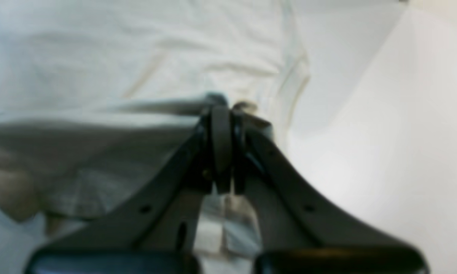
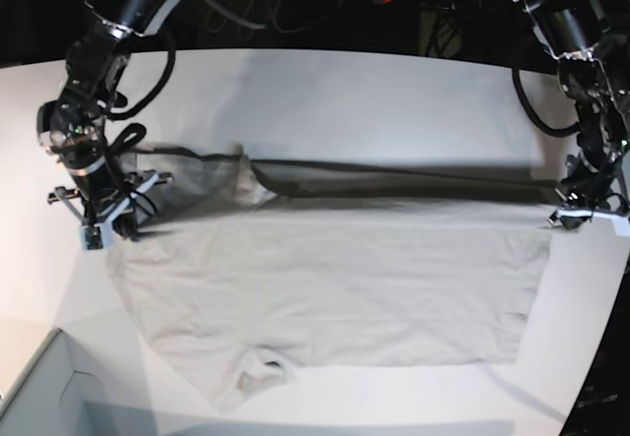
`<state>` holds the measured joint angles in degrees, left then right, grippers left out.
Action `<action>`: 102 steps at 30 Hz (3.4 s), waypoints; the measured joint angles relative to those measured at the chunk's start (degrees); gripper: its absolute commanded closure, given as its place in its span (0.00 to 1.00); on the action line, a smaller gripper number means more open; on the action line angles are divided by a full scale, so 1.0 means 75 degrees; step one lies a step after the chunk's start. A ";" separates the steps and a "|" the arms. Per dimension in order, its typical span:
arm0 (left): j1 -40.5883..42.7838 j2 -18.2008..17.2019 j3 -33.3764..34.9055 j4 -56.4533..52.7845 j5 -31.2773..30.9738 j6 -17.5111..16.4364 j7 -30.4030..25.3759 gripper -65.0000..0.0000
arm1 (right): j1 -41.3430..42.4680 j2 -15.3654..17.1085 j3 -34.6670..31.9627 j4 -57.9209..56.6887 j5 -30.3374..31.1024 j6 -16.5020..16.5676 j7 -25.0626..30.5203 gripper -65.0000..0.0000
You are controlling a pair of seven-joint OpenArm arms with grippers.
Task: Layout the t-shirt on the table in an organized manner, then fold the t-shirt properly
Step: 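Lift the collar edge with both grippers and fold it toward the hem, then release the folded edge and regrasp the fold with both grippers, then drag the grasped fold with both grippers away from the hem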
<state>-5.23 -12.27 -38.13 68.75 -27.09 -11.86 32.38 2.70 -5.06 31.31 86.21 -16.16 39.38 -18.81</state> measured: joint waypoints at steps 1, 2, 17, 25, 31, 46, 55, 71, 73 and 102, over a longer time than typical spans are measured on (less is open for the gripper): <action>-0.0085 -0.0003 0.0000 -0.0073 0.0000 0.0012 -0.0006 1.00 | 0.0090 0.0023 -0.0052 -0.0181 -0.0020 0.0006 -0.0012 1.00; -0.0169 -0.0012 0.0000 -0.0140 -0.0009 0.0006 -0.0003 1.00 | 0.0175 0.0041 -0.0073 -0.0344 -0.0050 0.0006 -0.0038 1.00; -0.0903 -0.0201 0.0015 -0.1131 0.0029 0.0009 -0.0061 1.00 | 0.0822 0.0408 -0.0740 -0.1265 -0.0052 0.0006 -0.0015 1.00; -0.0959 -0.0181 0.0012 -0.1166 0.0009 0.0009 -0.0061 1.00 | 0.0965 0.0460 -0.0766 -0.1606 -0.0055 0.0006 -0.0015 1.00; -0.1087 -0.0189 0.0012 -0.1413 0.0012 0.0009 -0.0087 0.84 | 0.1183 0.0863 -0.0968 -0.2194 -0.0050 0.0006 -0.0017 0.90; -0.0452 -0.0329 0.0245 -0.0358 -0.0160 -0.0044 -0.0204 0.20 | 0.0356 0.0787 0.0087 -0.0455 -0.0026 0.0006 -0.0020 0.52; -0.0274 -0.0277 0.0239 -0.1845 -0.0026 -0.0012 -0.0163 0.20 | -0.0667 0.0764 0.0096 -0.0297 -0.0015 0.0009 -0.0006 0.52; -0.0761 -0.0428 0.0271 -0.2664 -0.0029 -0.0020 -0.0230 0.75 | -0.0659 0.0950 0.0475 -0.0857 -0.0015 0.0006 -0.0029 0.51; -0.0740 -0.0393 0.0271 -0.2669 -0.0023 -0.0020 -0.0187 0.92 | -0.0527 0.1000 0.0469 -0.1198 0.0015 0.0003 0.0020 0.51; -0.1279 -0.0539 0.0283 -0.1358 -0.0122 0.0006 0.1125 1.00 | 0.0723 0.1766 0.0382 -0.1174 0.0000 0.0114 -0.0015 1.00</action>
<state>-14.83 -16.32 -36.01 58.57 -28.01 -11.81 40.82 8.12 8.19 34.17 77.41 -16.16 40.23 -18.92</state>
